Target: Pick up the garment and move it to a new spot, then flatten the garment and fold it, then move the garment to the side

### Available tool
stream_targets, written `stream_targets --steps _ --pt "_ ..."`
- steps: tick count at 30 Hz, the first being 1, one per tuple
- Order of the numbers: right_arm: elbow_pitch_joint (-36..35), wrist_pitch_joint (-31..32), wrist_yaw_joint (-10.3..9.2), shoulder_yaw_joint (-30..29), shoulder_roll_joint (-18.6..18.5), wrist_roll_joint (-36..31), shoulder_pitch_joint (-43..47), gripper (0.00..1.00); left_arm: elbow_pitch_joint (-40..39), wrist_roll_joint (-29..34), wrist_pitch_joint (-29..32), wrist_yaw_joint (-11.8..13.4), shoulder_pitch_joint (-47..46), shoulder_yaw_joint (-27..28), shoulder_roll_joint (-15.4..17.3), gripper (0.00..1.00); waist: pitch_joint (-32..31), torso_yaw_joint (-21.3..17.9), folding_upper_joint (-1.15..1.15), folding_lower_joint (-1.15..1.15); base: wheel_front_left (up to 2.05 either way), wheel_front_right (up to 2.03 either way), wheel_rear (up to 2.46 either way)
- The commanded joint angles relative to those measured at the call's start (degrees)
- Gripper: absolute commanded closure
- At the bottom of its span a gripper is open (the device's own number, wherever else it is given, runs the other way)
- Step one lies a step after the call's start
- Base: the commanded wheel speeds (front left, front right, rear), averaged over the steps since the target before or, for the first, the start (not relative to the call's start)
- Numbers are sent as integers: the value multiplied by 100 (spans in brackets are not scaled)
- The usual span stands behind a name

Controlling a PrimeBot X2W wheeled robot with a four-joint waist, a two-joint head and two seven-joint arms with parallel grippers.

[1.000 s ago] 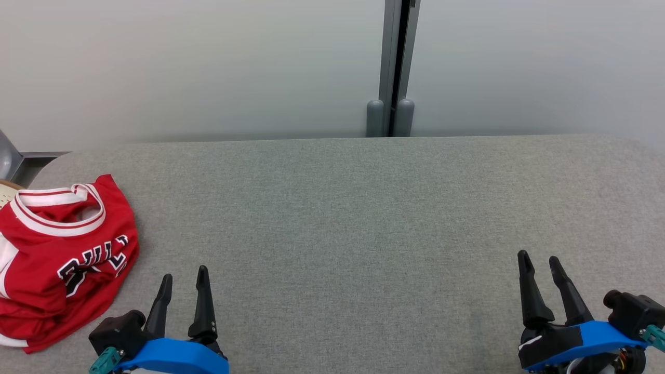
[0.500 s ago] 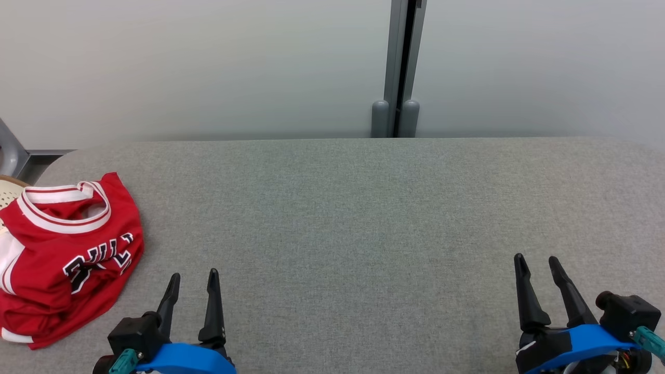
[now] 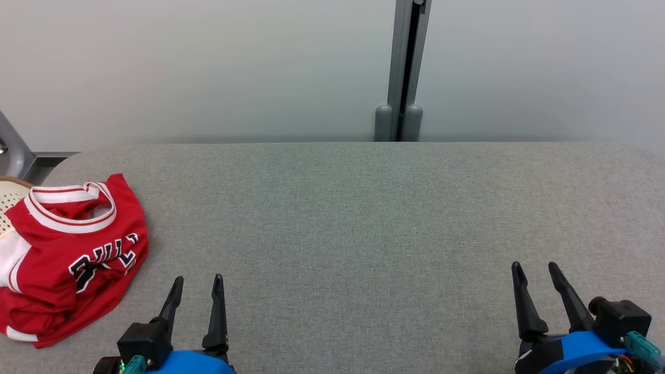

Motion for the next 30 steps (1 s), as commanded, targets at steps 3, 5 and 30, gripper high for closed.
stream_targets --steps 3,5,30 --pt "-14 -65 13 8 -41 -163 25 0 -57 109 -27 55 50 -13 31 0 0 0 0 0 0 0 0" --pt "2 -79 13 7 -41 -224 18 0 -68 155 -39 74 60 -25 45 0 2 -1 0 0 0 0 0" --pt "88 -226 9 -43 -42 -373 8 0 48 170 -76 151 37 -79 98 0 19 40 0 0 0 0 0"
